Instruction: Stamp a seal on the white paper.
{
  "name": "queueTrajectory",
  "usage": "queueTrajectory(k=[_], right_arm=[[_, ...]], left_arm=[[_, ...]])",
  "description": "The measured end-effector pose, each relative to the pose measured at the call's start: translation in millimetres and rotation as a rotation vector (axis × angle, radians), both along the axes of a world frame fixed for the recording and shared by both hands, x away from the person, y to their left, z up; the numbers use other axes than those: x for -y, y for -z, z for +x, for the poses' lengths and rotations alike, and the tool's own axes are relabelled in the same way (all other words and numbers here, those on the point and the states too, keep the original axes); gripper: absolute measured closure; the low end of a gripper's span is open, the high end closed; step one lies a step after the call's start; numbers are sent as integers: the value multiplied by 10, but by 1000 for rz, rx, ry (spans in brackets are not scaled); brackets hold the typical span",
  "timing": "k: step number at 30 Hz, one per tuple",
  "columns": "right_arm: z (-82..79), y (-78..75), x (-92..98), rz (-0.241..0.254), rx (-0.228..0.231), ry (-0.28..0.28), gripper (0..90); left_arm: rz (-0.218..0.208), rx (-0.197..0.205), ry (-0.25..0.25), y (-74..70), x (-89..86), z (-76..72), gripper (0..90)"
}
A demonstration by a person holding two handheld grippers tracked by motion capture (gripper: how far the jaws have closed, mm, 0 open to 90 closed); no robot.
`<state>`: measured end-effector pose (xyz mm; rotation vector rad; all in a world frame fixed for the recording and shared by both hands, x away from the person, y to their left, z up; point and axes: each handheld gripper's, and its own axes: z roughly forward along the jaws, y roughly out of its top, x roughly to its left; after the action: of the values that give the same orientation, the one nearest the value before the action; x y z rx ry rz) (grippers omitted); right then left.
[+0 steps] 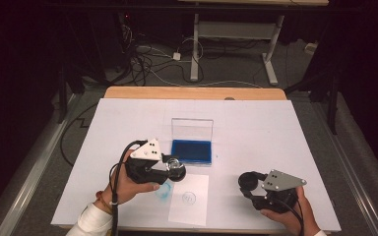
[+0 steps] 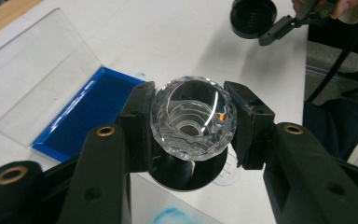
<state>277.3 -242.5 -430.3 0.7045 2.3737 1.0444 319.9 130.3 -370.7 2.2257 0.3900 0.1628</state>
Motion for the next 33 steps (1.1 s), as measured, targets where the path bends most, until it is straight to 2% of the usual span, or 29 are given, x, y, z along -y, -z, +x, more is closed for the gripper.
queueTrajectory(k=[16, 21, 28, 33], right_arm=[[-9, 14, 5, -10, -6, -2, 388], [-6, 18, 2, -9, -8, -1, 388], [-9, 21, -7, -13, -10, -3, 389], [-14, 23, -17, -13, -11, -3, 388]], left_arm=[[44, -32, 78, 137, 223, -94, 548], [54, -33, 71, 194, 255, -121, 548], [85, -49, 91, 291, 302, -160, 547], [86, -54, 81, 356, 312, -172, 547]])
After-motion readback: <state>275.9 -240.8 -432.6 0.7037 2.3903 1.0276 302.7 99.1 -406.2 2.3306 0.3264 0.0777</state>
